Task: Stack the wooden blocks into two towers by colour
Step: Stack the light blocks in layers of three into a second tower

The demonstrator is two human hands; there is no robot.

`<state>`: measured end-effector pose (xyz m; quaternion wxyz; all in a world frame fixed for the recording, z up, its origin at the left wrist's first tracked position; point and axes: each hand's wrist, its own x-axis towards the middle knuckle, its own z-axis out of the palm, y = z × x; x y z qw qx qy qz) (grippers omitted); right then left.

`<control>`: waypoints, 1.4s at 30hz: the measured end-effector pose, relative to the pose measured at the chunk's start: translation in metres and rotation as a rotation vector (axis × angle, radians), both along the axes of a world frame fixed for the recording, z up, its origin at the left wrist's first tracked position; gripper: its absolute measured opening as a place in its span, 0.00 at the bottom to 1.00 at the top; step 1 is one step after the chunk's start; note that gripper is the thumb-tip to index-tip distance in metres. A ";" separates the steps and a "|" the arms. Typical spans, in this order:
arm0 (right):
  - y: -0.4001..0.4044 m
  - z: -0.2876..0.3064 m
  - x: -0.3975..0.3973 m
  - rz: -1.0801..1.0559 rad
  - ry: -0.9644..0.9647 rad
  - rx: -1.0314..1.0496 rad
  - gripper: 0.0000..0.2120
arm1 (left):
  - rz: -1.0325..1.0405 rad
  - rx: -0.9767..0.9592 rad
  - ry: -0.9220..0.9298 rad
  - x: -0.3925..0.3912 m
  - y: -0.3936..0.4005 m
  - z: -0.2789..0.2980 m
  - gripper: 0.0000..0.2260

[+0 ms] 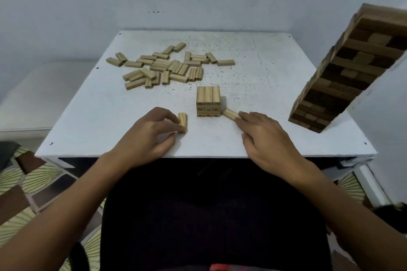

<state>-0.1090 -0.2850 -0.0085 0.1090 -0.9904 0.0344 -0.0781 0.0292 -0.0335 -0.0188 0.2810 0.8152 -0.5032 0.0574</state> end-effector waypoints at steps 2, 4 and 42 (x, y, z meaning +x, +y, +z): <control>0.005 0.000 -0.005 0.011 0.001 0.008 0.20 | 0.009 -0.019 0.037 -0.008 -0.004 -0.002 0.15; 0.009 0.000 -0.009 0.023 0.000 0.018 0.23 | 0.011 -0.023 0.058 -0.014 -0.008 -0.003 0.15; 0.014 -0.007 0.009 0.177 -0.078 0.561 0.17 | 0.057 -0.079 0.013 -0.033 -0.039 -0.013 0.13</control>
